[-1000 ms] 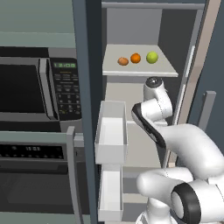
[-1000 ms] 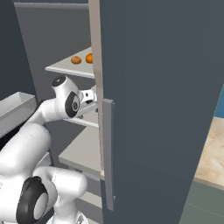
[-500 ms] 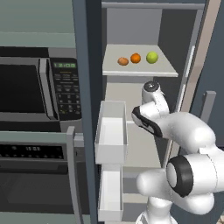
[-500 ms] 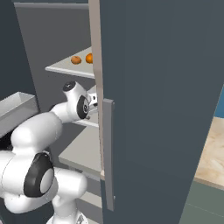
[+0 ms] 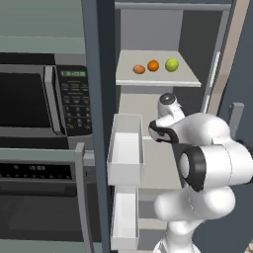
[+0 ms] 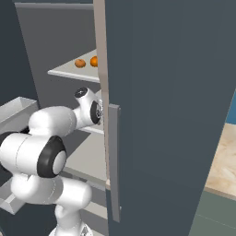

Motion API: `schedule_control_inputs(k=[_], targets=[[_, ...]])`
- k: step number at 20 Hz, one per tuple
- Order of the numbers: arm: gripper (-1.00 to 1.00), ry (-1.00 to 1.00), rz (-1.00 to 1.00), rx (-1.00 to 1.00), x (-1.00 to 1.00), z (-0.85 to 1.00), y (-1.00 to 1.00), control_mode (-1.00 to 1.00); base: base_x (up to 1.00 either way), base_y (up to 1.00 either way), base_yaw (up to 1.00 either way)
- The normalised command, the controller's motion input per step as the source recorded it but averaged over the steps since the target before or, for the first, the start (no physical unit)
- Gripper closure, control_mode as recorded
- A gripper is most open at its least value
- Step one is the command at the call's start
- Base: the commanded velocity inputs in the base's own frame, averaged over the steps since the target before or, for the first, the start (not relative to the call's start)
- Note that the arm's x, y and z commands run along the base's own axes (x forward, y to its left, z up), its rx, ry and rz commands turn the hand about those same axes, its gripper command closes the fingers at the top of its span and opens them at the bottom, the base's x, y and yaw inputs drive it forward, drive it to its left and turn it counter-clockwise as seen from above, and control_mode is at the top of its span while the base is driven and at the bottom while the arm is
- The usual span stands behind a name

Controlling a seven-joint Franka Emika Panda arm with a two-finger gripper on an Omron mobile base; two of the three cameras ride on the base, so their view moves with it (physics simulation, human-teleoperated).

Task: Take the tangerines from the second highest rack and move them to the highest rack where the pear and tangerine are located, to maximize freezer space. Close the freezer door after rearranging.

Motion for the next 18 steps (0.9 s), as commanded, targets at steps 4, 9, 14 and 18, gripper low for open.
schedule_control_inputs(k=[4,9,14,18], targets=[[-1.00,0.00,0.00,0.00,0.43,-0.26,-0.08,-1.00,0.00,0.00,0.00],[-1.00,0.00,0.00,0.00,0.31,-0.27,-0.10,-1.00,0.00,0.00,0.00],[-1.00,0.00,-0.01,0.00,-0.09,-0.40,-0.15,-1.00,0.00,0.00,0.00],[-1.00,0.00,-0.08,0.00,-0.11,-0.47,-0.02,-1.00,0.00,0.00,0.00]])
